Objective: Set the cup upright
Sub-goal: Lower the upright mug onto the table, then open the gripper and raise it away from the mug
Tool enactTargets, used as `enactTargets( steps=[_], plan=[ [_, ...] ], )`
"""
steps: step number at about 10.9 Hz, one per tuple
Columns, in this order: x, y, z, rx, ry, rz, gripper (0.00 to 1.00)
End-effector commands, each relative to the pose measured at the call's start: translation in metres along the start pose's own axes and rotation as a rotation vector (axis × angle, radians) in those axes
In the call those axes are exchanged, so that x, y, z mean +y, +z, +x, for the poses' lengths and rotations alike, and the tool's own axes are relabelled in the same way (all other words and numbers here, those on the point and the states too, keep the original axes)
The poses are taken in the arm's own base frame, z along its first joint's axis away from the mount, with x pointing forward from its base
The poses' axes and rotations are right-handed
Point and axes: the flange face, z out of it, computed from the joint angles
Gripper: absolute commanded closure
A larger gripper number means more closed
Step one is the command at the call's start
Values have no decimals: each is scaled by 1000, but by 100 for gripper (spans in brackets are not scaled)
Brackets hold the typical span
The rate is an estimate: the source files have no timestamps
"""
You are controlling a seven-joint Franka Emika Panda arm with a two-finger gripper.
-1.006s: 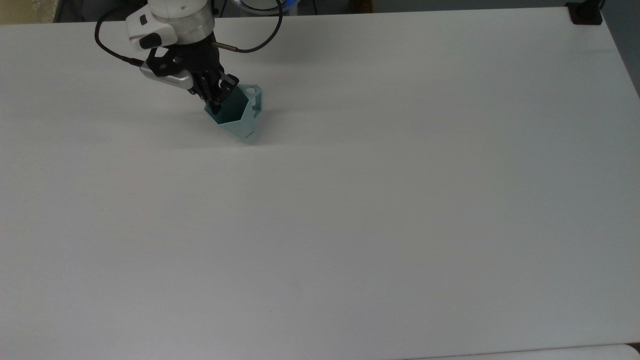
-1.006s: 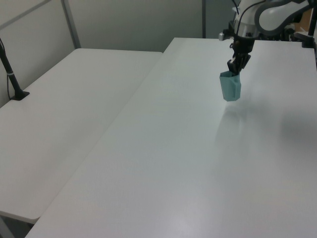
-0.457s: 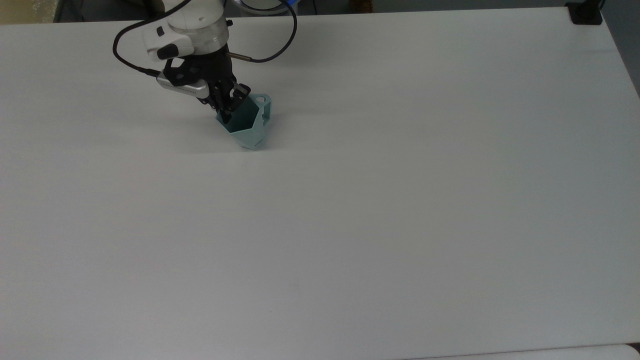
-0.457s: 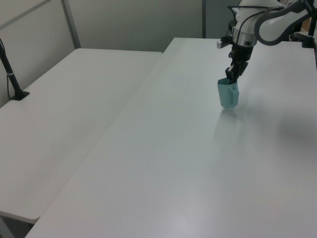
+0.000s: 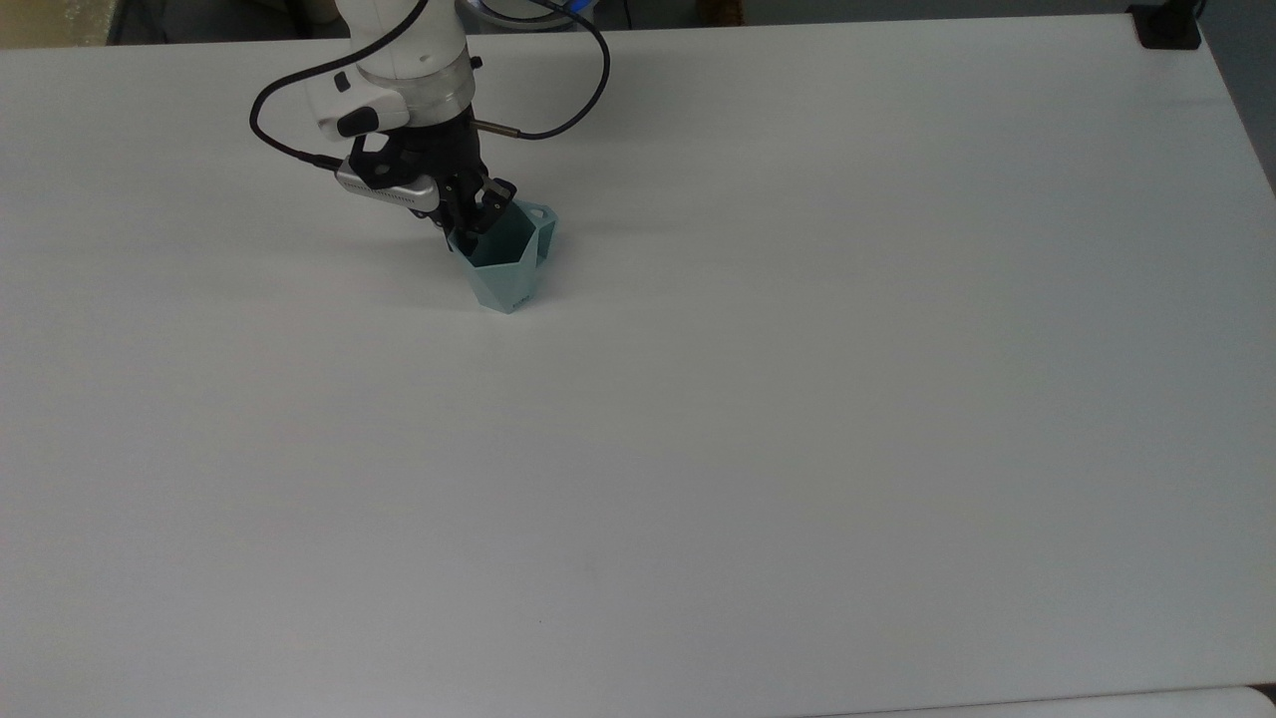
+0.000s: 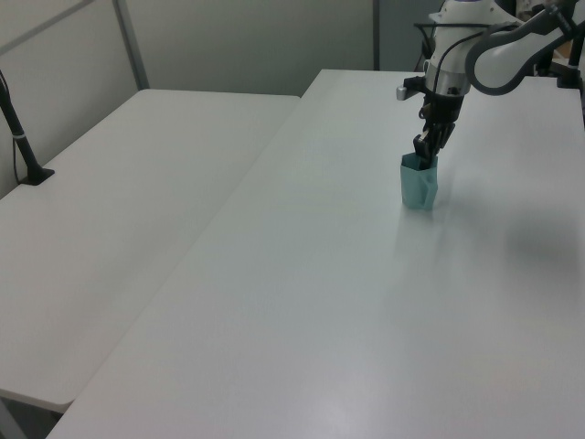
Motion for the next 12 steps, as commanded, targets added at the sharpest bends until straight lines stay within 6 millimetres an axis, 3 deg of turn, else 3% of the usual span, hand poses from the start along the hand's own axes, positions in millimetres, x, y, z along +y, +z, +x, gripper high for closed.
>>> enactTargets(
  steps=[1, 2, 5, 6, 8, 9, 10, 12],
  plan=[
    [2, -14, 3, 13, 7, 15, 17],
    [3, -23, 5, -7, 11, 13, 0],
    [0, -77, 17, -43, -4, 25, 0],
    [-3, -111, 27, -43, -11, 33, 0],
    [12, -204, 59, 28, 37, 71, 0],
    [14, -234, 59, -7, 0, 63, 0],
    [17, -253, 57, -29, -88, 57, 0],
    [52, -280, 52, -103, -191, 35, 0]
  ],
)
